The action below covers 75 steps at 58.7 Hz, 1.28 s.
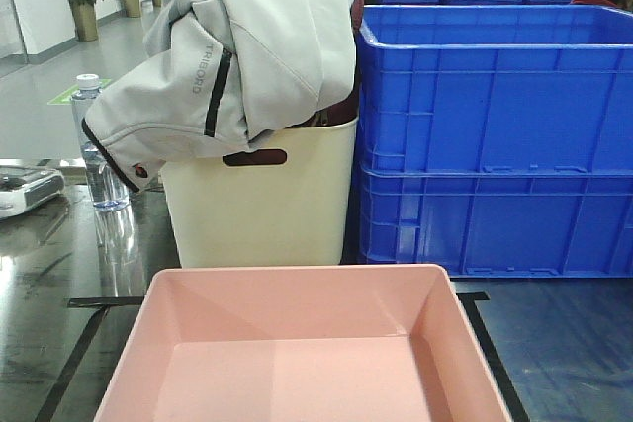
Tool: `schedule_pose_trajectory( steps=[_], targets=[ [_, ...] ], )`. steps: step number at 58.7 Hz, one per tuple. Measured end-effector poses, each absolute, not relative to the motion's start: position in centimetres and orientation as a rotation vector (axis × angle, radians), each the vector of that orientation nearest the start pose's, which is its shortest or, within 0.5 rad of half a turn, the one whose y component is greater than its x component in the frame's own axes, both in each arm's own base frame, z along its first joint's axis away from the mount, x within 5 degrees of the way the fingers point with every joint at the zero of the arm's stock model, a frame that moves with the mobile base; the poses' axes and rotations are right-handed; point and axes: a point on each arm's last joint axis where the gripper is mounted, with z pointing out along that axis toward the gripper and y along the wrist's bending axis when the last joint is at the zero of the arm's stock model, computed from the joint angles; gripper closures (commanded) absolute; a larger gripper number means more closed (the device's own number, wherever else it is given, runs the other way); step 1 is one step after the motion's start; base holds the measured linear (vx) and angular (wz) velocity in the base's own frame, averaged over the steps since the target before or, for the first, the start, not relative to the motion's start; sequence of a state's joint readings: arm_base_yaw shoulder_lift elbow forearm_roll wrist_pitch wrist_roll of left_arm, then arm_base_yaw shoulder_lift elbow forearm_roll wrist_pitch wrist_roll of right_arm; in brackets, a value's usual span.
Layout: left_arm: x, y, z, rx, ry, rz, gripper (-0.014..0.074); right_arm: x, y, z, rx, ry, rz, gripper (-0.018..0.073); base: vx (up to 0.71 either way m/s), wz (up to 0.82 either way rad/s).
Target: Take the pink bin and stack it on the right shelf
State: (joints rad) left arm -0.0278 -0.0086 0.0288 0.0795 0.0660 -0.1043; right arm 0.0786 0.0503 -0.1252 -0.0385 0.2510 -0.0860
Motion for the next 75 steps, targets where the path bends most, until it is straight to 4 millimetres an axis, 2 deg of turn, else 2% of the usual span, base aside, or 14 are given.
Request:
schedule_pose_trajectory(
  steps=[14,29,75],
  targets=[
    [5.7,-0.1,19.8,-0.002,1.570,-0.037,0.0596,5.7,0.4,20.0,-0.137,1.551,-0.031,0.0568,0.00,0.00],
    [5.7,-0.1,19.8,-0.003,1.570,-0.036,0.0596,5.6,0.3,20.7,-0.102,1.470,-0.023,0.0568,0.00,0.00],
    [5.7,-0.1,19.8,-0.003,1.570,-0.036,0.0594,5.6,0.2,20.7,-0.090,1.466,-0.029,0.0568,0.00,0.00]
  ],
)
